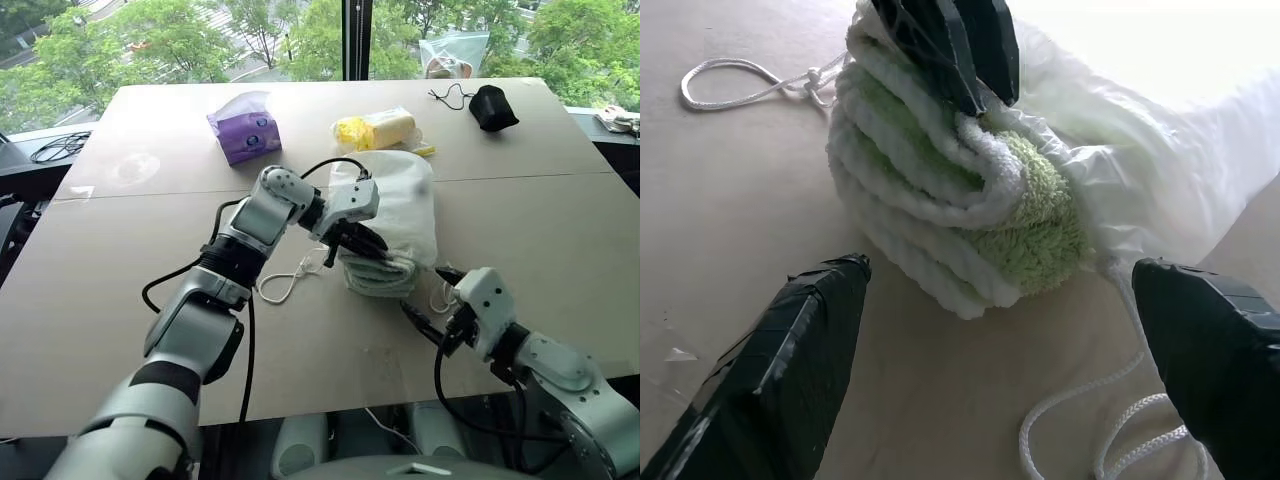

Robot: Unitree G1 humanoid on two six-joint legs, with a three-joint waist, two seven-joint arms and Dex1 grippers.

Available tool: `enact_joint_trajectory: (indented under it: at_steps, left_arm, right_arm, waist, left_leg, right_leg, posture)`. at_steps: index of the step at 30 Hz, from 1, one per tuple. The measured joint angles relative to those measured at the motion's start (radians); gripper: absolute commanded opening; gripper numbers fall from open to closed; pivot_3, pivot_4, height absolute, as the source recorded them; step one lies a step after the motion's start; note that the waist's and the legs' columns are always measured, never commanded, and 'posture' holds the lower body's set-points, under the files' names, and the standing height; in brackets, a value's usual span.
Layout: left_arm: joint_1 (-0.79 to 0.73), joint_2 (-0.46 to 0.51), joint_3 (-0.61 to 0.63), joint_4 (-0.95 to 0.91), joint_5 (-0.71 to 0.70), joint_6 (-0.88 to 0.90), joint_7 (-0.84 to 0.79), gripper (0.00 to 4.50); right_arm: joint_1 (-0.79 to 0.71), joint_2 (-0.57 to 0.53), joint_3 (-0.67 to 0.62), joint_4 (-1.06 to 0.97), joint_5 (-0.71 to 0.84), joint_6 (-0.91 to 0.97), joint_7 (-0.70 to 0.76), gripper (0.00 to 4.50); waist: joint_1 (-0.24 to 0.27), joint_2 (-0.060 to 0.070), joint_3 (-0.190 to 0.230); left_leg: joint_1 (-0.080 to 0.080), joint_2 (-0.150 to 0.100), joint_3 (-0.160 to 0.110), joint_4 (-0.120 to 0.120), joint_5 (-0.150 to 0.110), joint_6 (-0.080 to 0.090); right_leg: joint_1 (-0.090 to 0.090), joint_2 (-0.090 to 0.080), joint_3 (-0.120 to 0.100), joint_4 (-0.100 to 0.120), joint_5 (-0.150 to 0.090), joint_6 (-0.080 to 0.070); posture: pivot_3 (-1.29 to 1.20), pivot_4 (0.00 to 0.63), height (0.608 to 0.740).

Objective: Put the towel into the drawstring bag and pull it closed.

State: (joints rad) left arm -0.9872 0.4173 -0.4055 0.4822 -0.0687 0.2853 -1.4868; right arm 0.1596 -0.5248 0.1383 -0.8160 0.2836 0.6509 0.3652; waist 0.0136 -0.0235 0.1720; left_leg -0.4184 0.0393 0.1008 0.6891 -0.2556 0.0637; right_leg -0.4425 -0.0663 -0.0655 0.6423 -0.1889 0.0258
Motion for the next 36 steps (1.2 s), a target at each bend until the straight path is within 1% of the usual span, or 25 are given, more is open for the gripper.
enact_joint_trajectory:
  at_steps: [3, 11, 18, 24, 27, 30, 33, 36]
  left_arm:
    - [0.0, -0.004, -0.003, 0.001, 0.008, 0.034, -0.005, 0.03]
    - [0.0, -0.01, -0.024, 0.001, 0.037, 0.013, 0.004, 0.03]
    - [-0.017, -0.015, -0.023, 0.006, 0.038, 0.035, 0.021, 0.03]
    - [0.004, -0.04, -0.028, 0.005, 0.099, -0.064, 0.125, 0.03]
    - [0.029, -0.041, -0.028, 0.002, 0.11, -0.083, 0.143, 0.82]
    - [0.038, -0.041, -0.028, -0.001, 0.121, -0.111, 0.162, 2.26]
    - [0.038, -0.046, -0.027, 0.0, 0.125, -0.127, 0.186, 3.62]
    - [0.038, -0.052, -0.027, 0.003, 0.126, -0.131, 0.194, 3.62]
  right_arm:
    - [0.0, 0.0, 0.0, 0.0, 0.0, 0.0, 0.0, 4.5]
    - [-0.013, 0.02, 0.016, 0.014, -0.006, 0.0, -0.001, 4.5]
    - [-0.022, 0.028, 0.024, 0.014, -0.011, 0.0, -0.001, 4.5]
    - [-0.029, 0.029, 0.025, 0.015, -0.013, 0.0, 0.0, 4.5]
    - [-0.028, 0.029, 0.025, 0.015, -0.013, 0.001, 0.0, 4.5]
    - [-0.025, 0.028, 0.025, 0.015, -0.013, 0.002, 0.001, 4.5]
    - [-0.024, 0.027, 0.025, 0.015, -0.012, 0.003, 0.002, 4.5]
    - [-0.023, 0.026, 0.025, 0.015, -0.012, 0.003, 0.004, 4.5]
  waist:
    - [0.0, 0.0, 0.0]
    - [0.0, 0.0, 0.0]
    - [0.0, 0.0, 0.0]
    - [0.0, 0.0, 0.0]
    - [0.0, 0.0, 0.0]
    - [0.0, 0.0, 0.0]
    - [0.001, 0.0, 0.0]
    - [0.001, 0.0, 0.0]
  left_leg:
    - [0.0, 0.0, 0.0, 0.0, 0.0, 0.0]
    - [0.0, 0.0, 0.0, 0.0, 0.0, 0.0]
    - [0.0, 0.0, 0.0, 0.0, 0.0, 0.0]
    - [0.0, 0.0, 0.0, 0.0, 0.0, 0.0]
    - [0.0, 0.0, 0.0, 0.0, 0.0, 0.0]
    - [0.0, 0.0, 0.0, 0.0, 0.0, 0.0]
    - [0.0, 0.0, 0.0, 0.0, 0.0, 0.0]
    - [0.0, 0.0, 0.0, 0.0, 0.0, 0.0]
  right_leg:
    - [0.0, 0.0, 0.0, 0.0, 0.0, 0.0]
    - [0.0, 0.0, 0.0, 0.0, 0.0, 0.0]
    - [0.0, 0.0, 0.0, 0.0, 0.0, 0.0]
    - [0.0, 0.0, 0.0, 0.0, 0.0, 0.0]
    - [0.0, 0.0, 0.0, 0.0, 0.0, 0.0]
    - [0.0, 0.0, 0.0, 0.0, 0.0, 0.0]
    - [0.0, 0.0, 0.0, 0.0, 0.0, 0.0]
    - [0.0, 0.0, 0.0, 0.0, 0.0, 0.0]
  posture:
    - [0.0, 0.15, 0.74]
    - [0.0, 0.15, 0.74]
    - [0.0, 0.15, 0.74]
    - [0.0, 0.15, 0.74]
    - [0.0, 0.15, 0.74]
    - [0.0, 0.15, 0.74]
    - [0.0, 0.15, 0.74]
    - [0.0, 0.15, 0.74]
